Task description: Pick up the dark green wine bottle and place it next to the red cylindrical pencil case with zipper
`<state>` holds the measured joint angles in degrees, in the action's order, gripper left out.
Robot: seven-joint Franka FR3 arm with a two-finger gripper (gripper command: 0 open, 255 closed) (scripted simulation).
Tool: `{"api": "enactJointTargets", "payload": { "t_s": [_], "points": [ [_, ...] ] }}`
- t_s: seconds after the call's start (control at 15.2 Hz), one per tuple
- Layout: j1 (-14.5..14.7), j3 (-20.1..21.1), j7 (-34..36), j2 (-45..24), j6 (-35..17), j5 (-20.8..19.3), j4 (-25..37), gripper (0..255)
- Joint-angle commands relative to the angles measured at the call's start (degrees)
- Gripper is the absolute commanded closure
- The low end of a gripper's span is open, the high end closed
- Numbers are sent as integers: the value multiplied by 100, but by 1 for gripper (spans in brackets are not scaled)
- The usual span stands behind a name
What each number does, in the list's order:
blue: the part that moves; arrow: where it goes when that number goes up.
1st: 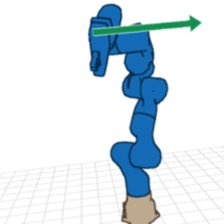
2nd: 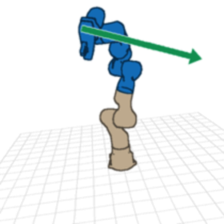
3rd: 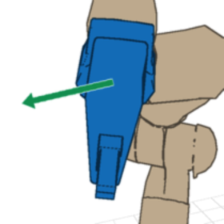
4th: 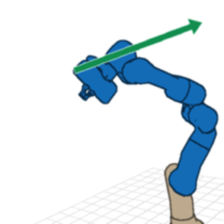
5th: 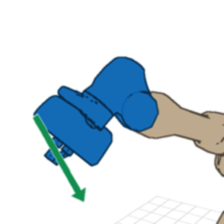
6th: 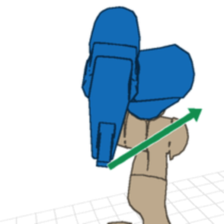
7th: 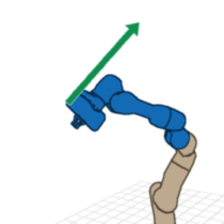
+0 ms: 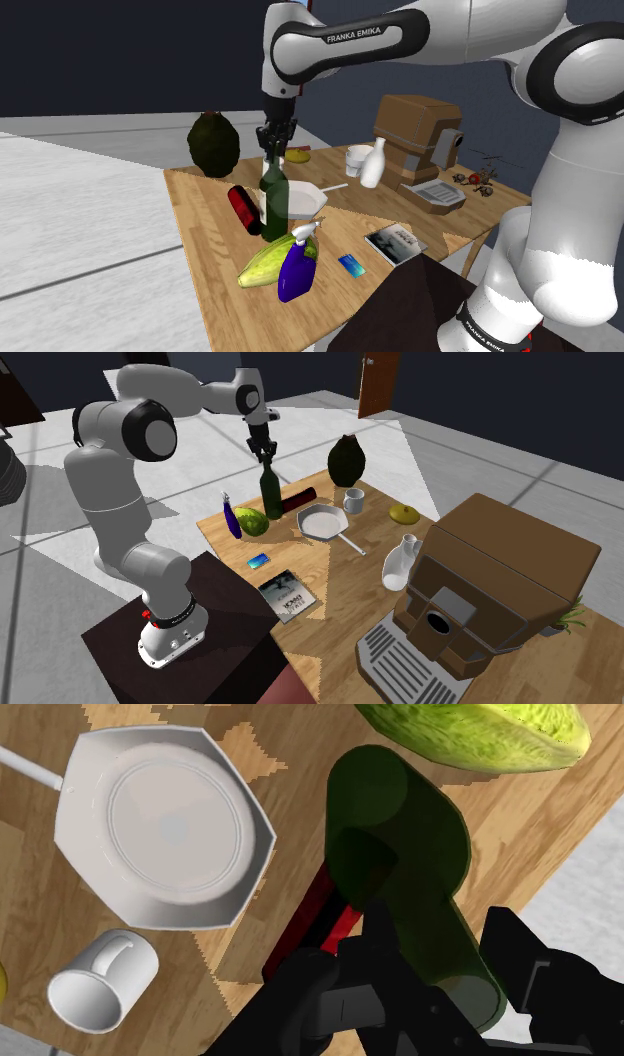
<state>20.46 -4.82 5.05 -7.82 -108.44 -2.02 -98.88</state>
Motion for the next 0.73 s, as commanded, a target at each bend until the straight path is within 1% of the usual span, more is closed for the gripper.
{"api": "enactJointTargets", "payload": {
  "t_s": [0.0,0.26,0.66],
  "points": [
    [-5,-3,-3,-8,-155,0,-141,255],
    [-6,-3,5,-47,-401,0,-348,255],
    [-6,-3,5,-49,-401,0,-347,255]
  ]
}}
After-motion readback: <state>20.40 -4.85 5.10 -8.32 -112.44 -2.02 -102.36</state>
